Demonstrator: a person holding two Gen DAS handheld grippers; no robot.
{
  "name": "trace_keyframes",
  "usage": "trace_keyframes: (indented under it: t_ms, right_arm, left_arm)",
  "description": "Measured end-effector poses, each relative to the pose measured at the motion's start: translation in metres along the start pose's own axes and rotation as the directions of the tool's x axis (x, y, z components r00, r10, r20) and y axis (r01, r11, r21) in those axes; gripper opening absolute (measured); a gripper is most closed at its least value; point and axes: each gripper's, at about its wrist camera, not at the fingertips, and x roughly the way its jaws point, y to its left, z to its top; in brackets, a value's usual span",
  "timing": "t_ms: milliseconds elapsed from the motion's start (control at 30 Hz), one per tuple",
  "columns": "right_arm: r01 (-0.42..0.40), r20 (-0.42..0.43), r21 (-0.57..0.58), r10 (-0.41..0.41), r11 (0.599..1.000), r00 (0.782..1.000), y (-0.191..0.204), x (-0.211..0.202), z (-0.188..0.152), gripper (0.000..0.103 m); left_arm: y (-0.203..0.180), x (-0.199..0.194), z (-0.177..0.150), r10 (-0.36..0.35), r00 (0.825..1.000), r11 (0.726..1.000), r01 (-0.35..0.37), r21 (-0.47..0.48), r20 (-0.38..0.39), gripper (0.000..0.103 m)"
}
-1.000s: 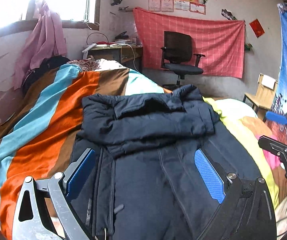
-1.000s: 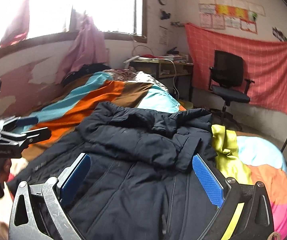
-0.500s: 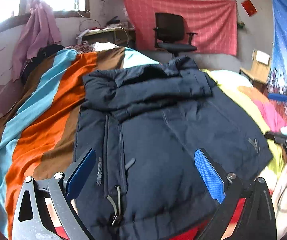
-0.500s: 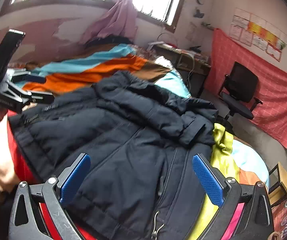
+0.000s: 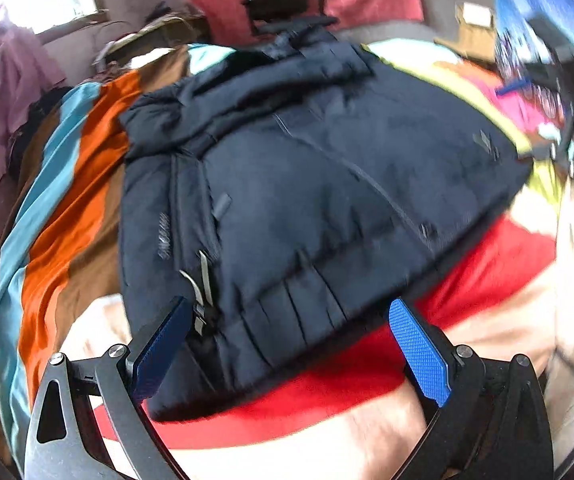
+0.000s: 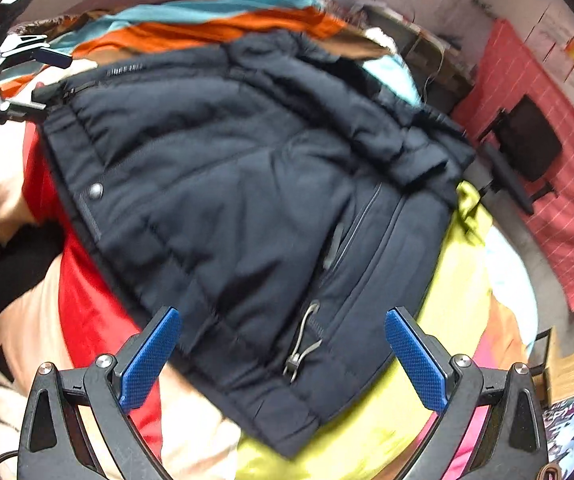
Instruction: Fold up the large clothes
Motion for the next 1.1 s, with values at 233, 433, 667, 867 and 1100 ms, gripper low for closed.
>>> trace_keyframes:
  t_ms: [233,433,667,867,1100]
  right_arm:
    - [-0.102,-0.084,-0.017,0.100,0.995,0.991,0.007,0.014,-0.005,0.103]
    - [-0.149,-0.180,-0.113,0.127,0.982,0.975,0.029,0.033,-0.008,0.103]
    - [-0.055,-0.316,-0.244,-0.026,0.968,0.949,0.052,0.067,-0.019,0.103]
    - [0.078,-0.302,-0.406,-0.215,0.910,0.929,0.074,0.080,-0.031,0.103]
    - [0.215,-0.211,-0.434,-0.331,0.875,0.920,0.073,0.074,-0.034,0.101]
  left_arm:
    - [-0.010,0.027,-0.021,0.112,0.991,0.992,-0.108,0.063,-0.071,0.097]
    - [-0.004,0.031,-0.016,0.146,0.987,0.989,-0.144,0.030,-0.074,0.097]
    - [-0.003,0.027,-0.012,0.157,0.986,0.987,-0.158,-0.016,-0.056,0.097]
    - [-0.003,0.022,-0.010,0.221,0.975,0.975,-0.222,-0.033,-0.033,0.097]
    - [0.014,0.016,-0.013,0.276,0.961,0.956,-0.278,-0.099,-0.031,0.097]
